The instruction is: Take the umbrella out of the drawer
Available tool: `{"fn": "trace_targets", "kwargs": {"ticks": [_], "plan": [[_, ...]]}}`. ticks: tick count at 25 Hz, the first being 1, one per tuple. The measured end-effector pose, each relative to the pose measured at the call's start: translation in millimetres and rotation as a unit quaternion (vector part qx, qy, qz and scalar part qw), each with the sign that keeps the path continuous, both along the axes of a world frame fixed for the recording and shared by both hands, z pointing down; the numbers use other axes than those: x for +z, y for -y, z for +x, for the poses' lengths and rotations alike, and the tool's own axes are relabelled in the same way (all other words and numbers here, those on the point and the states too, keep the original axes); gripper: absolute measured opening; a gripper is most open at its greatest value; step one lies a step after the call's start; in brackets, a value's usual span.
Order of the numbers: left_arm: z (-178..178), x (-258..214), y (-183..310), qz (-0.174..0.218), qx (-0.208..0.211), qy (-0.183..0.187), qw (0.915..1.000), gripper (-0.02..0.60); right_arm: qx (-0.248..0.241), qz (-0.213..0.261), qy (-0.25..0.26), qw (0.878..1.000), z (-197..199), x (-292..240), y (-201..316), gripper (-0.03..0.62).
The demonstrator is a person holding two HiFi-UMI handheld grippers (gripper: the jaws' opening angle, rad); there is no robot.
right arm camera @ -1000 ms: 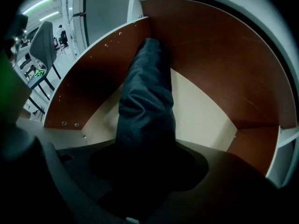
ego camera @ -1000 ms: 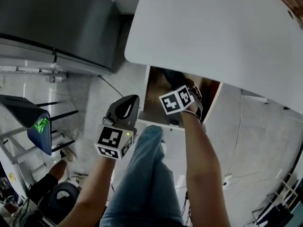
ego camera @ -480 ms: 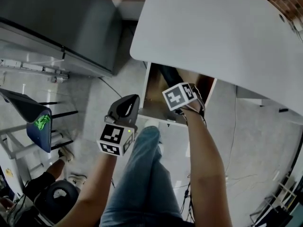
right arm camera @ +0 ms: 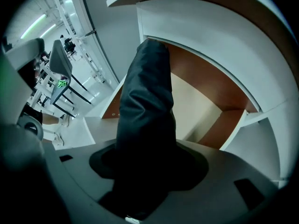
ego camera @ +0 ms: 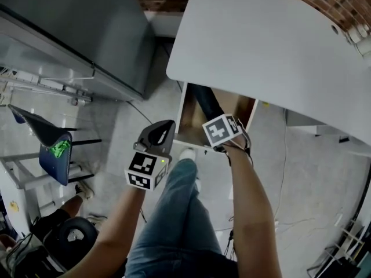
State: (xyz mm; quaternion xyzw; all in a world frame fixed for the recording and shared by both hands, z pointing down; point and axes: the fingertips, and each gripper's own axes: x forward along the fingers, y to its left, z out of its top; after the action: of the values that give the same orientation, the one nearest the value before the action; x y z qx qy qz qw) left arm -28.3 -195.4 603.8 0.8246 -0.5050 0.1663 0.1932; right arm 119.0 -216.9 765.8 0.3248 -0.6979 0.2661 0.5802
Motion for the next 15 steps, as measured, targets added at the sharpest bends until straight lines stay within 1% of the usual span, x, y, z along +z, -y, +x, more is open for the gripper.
{"fn": "trace_targets", "kwargs": {"ticks": [2, 4, 8, 11, 15], "plan": [[1.3, -9.0, -2.0, 0.002, 0.005, 0.004, 1.0000, -0.003, 0.002, -0.002, 0.015, 1.000, -1.2, -9.4, -9.7, 0.236], [2.8, -17.6, -3.4, 0.004, 0.006, 0.006, 1.0000, -0.003, -0.003, -0.004, 0.018, 1.000, 0.1, -18.5, -20.2, 0.236], [8.4, -38.4, -5.0, 0.012, 0.012, 0.009, 0.9998, -0.003, -0.014, -0.011, -0.005, 1.000, 12.1, -42.3, -40.8, 0.238], [14.1, -55.6, -8.7, 0.019, 0.018, 0.011, 0.9996, -0.003, -0.027, 0.003, 0.010, 1.000, 8.3, -58.0, -48.3, 0.238], [19.3, -80.0, -19.1, 0.030, 0.026, 0.016, 0.9991, -0.003, -0.041, 0.023, 0.015, 0.999, 7.1, -87.1, -61.1, 0.238]]}}
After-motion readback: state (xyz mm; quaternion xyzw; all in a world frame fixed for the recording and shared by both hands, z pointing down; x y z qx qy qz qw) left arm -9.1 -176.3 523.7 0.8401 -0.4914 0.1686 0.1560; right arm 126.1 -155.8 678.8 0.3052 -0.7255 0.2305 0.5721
